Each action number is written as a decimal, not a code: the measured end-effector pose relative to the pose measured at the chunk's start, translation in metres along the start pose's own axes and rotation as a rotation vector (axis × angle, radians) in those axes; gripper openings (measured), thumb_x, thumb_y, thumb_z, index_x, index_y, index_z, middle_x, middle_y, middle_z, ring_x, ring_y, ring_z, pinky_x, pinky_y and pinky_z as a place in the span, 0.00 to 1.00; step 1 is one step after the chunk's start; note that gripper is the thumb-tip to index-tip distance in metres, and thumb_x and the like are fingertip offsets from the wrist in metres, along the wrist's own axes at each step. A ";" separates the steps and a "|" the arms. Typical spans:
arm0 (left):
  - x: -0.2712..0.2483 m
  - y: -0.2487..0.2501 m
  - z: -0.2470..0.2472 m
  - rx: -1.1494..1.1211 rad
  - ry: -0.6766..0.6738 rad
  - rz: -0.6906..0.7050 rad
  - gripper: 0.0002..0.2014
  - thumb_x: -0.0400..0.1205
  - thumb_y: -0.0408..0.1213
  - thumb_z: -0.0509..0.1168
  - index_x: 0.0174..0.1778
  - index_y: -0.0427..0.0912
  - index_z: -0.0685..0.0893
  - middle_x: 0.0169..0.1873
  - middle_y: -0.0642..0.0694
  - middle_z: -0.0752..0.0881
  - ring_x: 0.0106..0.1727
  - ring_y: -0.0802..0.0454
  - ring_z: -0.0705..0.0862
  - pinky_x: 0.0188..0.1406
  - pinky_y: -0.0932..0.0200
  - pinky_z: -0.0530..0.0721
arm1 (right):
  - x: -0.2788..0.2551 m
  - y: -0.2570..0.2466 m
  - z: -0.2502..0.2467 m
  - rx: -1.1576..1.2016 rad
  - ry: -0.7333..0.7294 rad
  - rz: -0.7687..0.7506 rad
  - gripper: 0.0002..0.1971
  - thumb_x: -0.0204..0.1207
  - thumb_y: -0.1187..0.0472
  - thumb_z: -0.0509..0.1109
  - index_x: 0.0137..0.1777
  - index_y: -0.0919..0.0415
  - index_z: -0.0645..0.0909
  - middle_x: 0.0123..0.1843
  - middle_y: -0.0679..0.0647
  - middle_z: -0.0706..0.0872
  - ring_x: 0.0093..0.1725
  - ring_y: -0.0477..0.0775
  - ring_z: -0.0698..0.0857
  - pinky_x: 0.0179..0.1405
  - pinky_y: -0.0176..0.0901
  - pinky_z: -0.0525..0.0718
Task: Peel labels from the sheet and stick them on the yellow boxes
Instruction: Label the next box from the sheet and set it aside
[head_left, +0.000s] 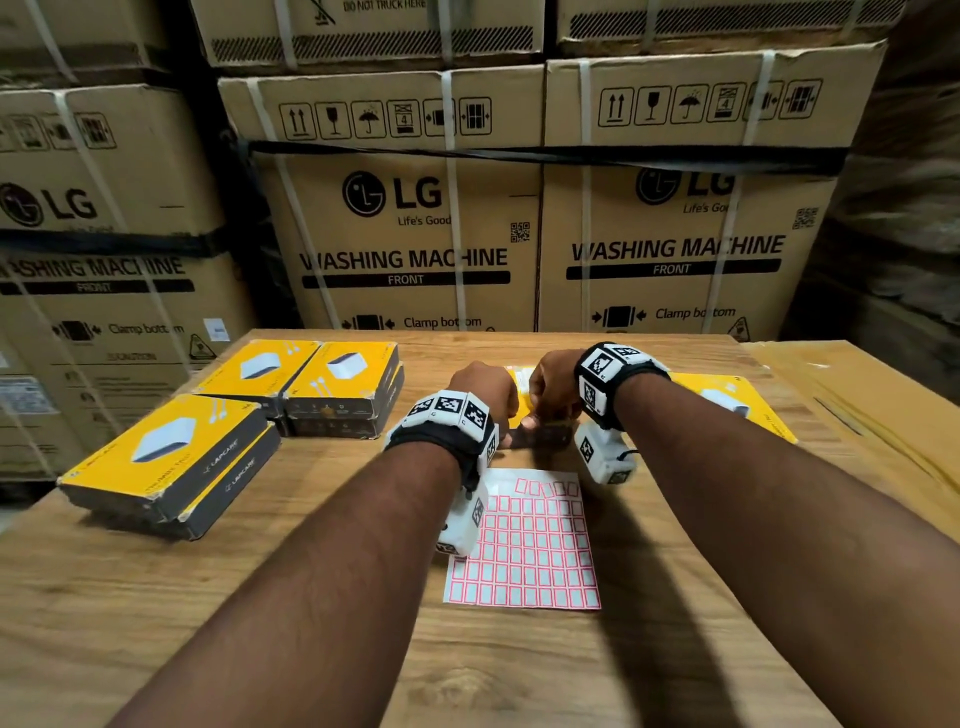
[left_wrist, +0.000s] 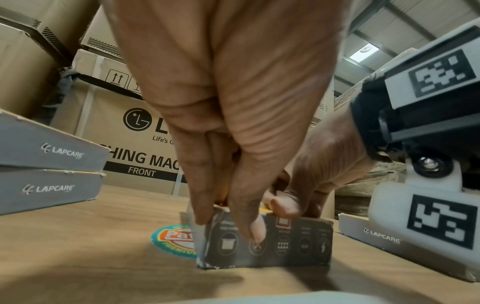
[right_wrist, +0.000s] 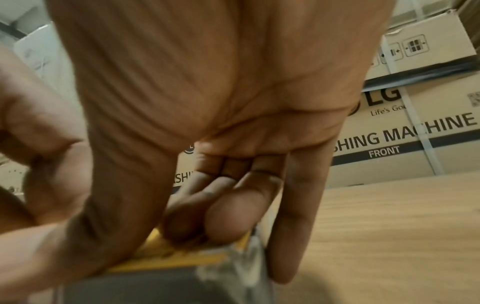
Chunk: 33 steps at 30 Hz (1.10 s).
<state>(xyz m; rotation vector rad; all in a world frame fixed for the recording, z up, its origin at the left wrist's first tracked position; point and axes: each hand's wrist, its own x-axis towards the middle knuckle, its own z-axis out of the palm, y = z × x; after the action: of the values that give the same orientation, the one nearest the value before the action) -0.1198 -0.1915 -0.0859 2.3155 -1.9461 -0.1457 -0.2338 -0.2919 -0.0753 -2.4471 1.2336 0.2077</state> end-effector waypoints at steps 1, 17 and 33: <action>0.000 0.000 0.000 0.003 0.000 0.000 0.19 0.65 0.36 0.83 0.51 0.49 0.90 0.52 0.47 0.90 0.51 0.48 0.88 0.49 0.60 0.85 | 0.000 0.002 0.001 0.036 -0.024 0.003 0.07 0.66 0.55 0.82 0.37 0.53 0.86 0.32 0.51 0.88 0.36 0.55 0.86 0.54 0.58 0.89; -0.001 -0.001 0.000 0.000 0.035 -0.004 0.18 0.66 0.47 0.83 0.49 0.49 0.90 0.47 0.51 0.90 0.51 0.50 0.87 0.47 0.60 0.84 | -0.009 0.024 0.024 0.293 0.083 -0.062 0.14 0.70 0.45 0.80 0.43 0.51 0.82 0.42 0.50 0.86 0.45 0.52 0.84 0.54 0.52 0.86; 0.008 0.015 0.013 0.175 0.151 -0.115 0.24 0.72 0.66 0.70 0.46 0.48 0.84 0.41 0.48 0.83 0.49 0.44 0.84 0.39 0.56 0.78 | -0.030 0.034 0.035 0.351 0.133 -0.167 0.21 0.67 0.55 0.83 0.56 0.55 0.79 0.46 0.47 0.84 0.46 0.47 0.82 0.51 0.45 0.85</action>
<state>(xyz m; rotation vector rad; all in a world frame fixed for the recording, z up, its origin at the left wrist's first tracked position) -0.1347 -0.2024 -0.0968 2.4665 -1.8202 0.1917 -0.2779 -0.2734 -0.1078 -2.2659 1.0103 -0.2049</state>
